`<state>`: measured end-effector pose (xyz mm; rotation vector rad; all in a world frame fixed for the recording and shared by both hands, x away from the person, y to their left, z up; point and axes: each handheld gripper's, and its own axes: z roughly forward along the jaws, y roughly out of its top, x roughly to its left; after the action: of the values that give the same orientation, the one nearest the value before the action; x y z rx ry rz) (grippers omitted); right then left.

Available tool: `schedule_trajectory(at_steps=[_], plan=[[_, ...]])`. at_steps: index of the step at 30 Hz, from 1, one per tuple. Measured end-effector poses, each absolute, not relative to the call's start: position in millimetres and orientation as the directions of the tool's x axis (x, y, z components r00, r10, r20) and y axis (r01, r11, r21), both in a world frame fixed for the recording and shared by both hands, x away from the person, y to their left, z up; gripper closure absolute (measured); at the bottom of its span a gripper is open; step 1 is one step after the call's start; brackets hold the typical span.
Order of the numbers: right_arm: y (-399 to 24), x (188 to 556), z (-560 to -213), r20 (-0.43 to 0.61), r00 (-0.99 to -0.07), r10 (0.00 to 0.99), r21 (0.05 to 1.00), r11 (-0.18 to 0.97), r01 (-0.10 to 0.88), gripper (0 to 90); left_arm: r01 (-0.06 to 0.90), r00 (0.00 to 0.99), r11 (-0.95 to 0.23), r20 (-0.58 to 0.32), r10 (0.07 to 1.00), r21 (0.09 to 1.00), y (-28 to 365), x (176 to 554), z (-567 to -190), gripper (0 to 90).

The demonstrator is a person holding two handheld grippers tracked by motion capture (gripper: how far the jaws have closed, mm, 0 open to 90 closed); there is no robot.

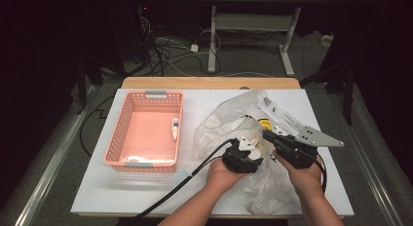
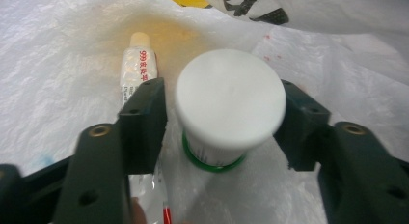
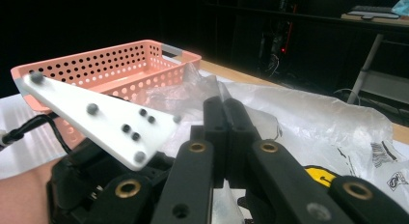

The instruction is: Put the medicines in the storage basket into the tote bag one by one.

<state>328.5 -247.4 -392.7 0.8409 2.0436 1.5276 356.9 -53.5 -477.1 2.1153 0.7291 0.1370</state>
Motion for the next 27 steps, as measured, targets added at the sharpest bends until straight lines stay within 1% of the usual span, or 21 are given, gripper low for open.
schedule_trajectory(at_steps=[1, 3, 6, 9, 12, 16, 18, 20, 27], plan=[[-247, 328, -393, 0.002, -0.714, 0.701, 0.959, 0.202, 0.201, 90.0, 0.451, 0.825, -0.451, -0.167, 0.54, 0.77, -51, 356, -476, 39.0], [-247, 328, -393, 0.001, -0.714, 0.7, 0.958, 0.204, 0.201, 90.0, 0.467, 0.821, -0.437, -0.193, 0.538, 0.769, -47, 353, -475, 34.0], [-247, 329, -393, -0.004, -0.717, 0.697, 0.958, 0.208, 0.197, 90.0, 0.469, 0.823, -0.425, -0.208, 0.528, 0.774, -39, 348, -472, 30.4], [-247, 328, -393, -0.005, -0.716, 0.698, 0.958, 0.21, 0.198, 90.0, 0.476, 0.828, -0.418, -0.236, 0.508, 0.773, -31, 342, -471, 22.7], [-245, 328, -393, -0.006, -0.716, 0.698, 0.957, 0.211, 0.198, 90.0, 0.465, 0.837, -0.429, -0.227, 0.497, 0.775, -25, 336, -470, 17.2], [-245, 327, -393, -0.008, -0.715, 0.699, 0.957, 0.213, 0.197, 90.0, 0.449, 0.849, -0.445, -0.215, 0.483, 0.775, -16, 326, -468, 13.3], [-245, 327, -393, -0.008, -0.714, 0.7, 0.957, 0.213, 0.198, 90.0, 0.44, 0.856, -0.465, -0.203, 0.475, 0.769, -13, 321, -465, 5.8], [-245, 327, -393, -0.008, -0.715, 0.699, 0.956, 0.214, 0.199, 90.0, 0.442, 0.857, -0.458, -0.211, 0.471, 0.771, -8, 315, -462, 0.4], [-244, 327, -394, -0.006, -0.714, 0.701, 0.955, 0.215, 0.203, 90.0, 0.428, 0.857, -0.432, -0.203, 0.474, 0.794, 15, 301, -448, 0.0]])
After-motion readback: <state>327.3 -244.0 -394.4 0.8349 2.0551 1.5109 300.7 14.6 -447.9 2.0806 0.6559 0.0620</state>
